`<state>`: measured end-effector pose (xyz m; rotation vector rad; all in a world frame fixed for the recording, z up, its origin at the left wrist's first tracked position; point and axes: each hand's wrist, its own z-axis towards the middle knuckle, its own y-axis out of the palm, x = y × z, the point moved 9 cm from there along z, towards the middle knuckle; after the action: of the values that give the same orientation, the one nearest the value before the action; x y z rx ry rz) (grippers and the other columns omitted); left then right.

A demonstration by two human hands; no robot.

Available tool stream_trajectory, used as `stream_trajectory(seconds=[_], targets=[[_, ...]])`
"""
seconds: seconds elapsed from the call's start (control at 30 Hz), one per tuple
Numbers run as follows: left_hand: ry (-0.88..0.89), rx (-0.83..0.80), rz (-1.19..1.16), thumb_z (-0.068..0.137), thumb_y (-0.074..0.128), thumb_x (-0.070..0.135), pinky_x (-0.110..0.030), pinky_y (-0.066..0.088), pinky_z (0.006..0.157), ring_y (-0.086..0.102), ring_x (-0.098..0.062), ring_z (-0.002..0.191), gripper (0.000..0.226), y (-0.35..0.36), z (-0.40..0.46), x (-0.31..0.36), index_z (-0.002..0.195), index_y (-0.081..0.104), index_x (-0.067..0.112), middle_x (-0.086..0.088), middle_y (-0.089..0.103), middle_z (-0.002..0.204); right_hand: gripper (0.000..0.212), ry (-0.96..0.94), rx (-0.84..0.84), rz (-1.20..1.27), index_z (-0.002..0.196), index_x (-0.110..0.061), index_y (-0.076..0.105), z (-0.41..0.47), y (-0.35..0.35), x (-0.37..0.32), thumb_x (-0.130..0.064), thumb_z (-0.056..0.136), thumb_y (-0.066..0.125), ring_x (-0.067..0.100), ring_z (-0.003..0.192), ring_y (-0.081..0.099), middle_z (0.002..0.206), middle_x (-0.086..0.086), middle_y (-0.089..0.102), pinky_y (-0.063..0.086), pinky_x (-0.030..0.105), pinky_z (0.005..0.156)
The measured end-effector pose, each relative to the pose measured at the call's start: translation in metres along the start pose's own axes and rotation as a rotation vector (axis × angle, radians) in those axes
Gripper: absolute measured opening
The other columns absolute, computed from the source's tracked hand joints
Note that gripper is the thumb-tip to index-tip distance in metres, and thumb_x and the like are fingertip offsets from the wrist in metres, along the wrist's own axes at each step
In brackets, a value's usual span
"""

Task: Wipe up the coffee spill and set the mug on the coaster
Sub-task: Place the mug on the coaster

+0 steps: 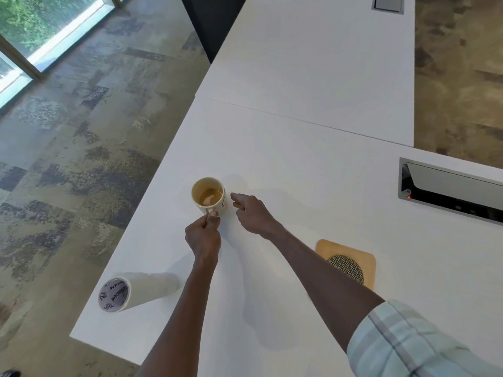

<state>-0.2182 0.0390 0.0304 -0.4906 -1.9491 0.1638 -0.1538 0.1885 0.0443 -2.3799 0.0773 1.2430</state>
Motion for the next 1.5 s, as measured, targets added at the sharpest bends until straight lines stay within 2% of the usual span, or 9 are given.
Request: stream_trajectory(seconds=[0.17,0.4,0.6,0.7,0.8,0.97,1.17,1.3,1.5], targets=[[0.016,-0.071,-0.02,0.096,0.064,0.027,-0.033,0.039,0.075,0.05,-0.017,0.076,0.03,0.005,-0.011,-0.001,0.068,0.055,0.021,-0.003,0.053,0.077,0.042,-0.006,0.02,0.038,0.125,0.002,0.049,-0.004,-0.011,0.004,0.004,0.086,0.035,0.017,0.13,0.053,0.135,0.012,0.059,0.049,0.047,0.102],[0.061,-0.18,-0.039,0.097,0.063,0.025,-0.034,0.038,0.076,0.049,-0.018,0.077,0.026,0.023,-0.049,0.004,0.074,0.061,0.014,-0.004,0.054,0.079,0.058,-0.031,0.066,0.107,0.145,-0.012,0.041,-0.03,-0.047,0.019,0.006,0.091,0.041,0.015,0.132,0.051,0.147,0.004,0.049,0.046,0.039,0.107],[0.125,-0.295,0.028,0.098,0.062,0.027,-0.029,0.037,0.067,0.046,-0.016,0.07,0.028,0.057,-0.103,0.009,0.072,0.06,0.015,-0.004,0.052,0.073,0.059,-0.076,0.115,0.175,0.135,-0.017,0.054,-0.072,-0.085,0.049,0.013,0.087,0.041,0.005,0.127,0.054,0.135,-0.004,0.061,0.049,0.036,0.103],[0.151,-0.351,0.068,0.098,0.062,0.027,-0.029,0.034,0.063,0.044,-0.016,0.067,0.036,0.075,-0.127,0.006,0.071,0.064,0.004,-0.004,0.052,0.069,0.06,-0.077,0.156,0.213,0.133,-0.02,0.057,-0.096,-0.105,0.07,0.014,0.085,0.042,0.001,0.125,0.055,0.132,-0.007,0.063,0.047,0.035,0.105],[0.164,-0.409,0.091,0.098,0.061,0.026,-0.028,0.033,0.063,0.043,-0.015,0.066,0.036,0.093,-0.151,0.002,0.069,0.058,0.004,-0.004,0.051,0.069,0.061,-0.062,0.195,0.252,0.133,-0.02,0.057,-0.121,-0.121,0.094,0.015,0.085,0.042,0.0,0.124,0.055,0.131,-0.007,0.064,0.045,0.035,0.108],[0.194,-0.487,0.119,0.098,0.061,0.025,-0.028,0.032,0.06,0.037,-0.014,0.061,0.041,0.117,-0.191,-0.007,0.074,0.057,-0.007,-0.005,0.043,0.062,0.061,-0.017,0.244,0.284,0.134,-0.019,0.057,-0.157,-0.141,0.134,0.015,0.085,0.044,0.001,0.125,0.056,0.131,-0.007,0.064,0.043,0.039,0.111],[0.242,-0.539,0.169,0.098,0.061,0.022,-0.022,0.024,0.052,0.027,-0.01,0.054,0.041,0.14,-0.229,-0.017,0.06,0.049,0.01,0.007,0.031,0.054,0.068,0.01,0.273,0.321,0.125,-0.034,0.061,-0.195,-0.154,0.165,0.014,0.081,0.042,-0.005,0.121,0.056,0.124,-0.019,0.066,0.042,0.032,0.11],[0.243,-0.54,0.195,0.098,0.062,0.021,-0.016,0.023,0.048,0.03,-0.008,0.046,0.049,0.15,-0.245,-0.029,0.051,0.046,0.026,0.012,0.032,0.042,0.064,0.034,0.279,0.361,0.125,-0.032,0.062,-0.211,-0.159,0.182,0.014,0.082,0.045,-0.003,0.12,0.058,0.124,-0.016,0.067,0.043,0.035,0.11],[0.226,-0.543,0.208,0.097,0.063,0.024,-0.021,0.025,0.053,0.031,-0.007,0.051,0.043,0.156,-0.258,-0.044,0.057,0.05,0.018,0.012,0.034,0.046,0.06,0.052,0.269,0.387,0.128,-0.025,0.061,-0.228,-0.159,0.197,0.013,0.084,0.044,0.0,0.121,0.058,0.127,-0.012,0.067,0.044,0.037,0.11]])
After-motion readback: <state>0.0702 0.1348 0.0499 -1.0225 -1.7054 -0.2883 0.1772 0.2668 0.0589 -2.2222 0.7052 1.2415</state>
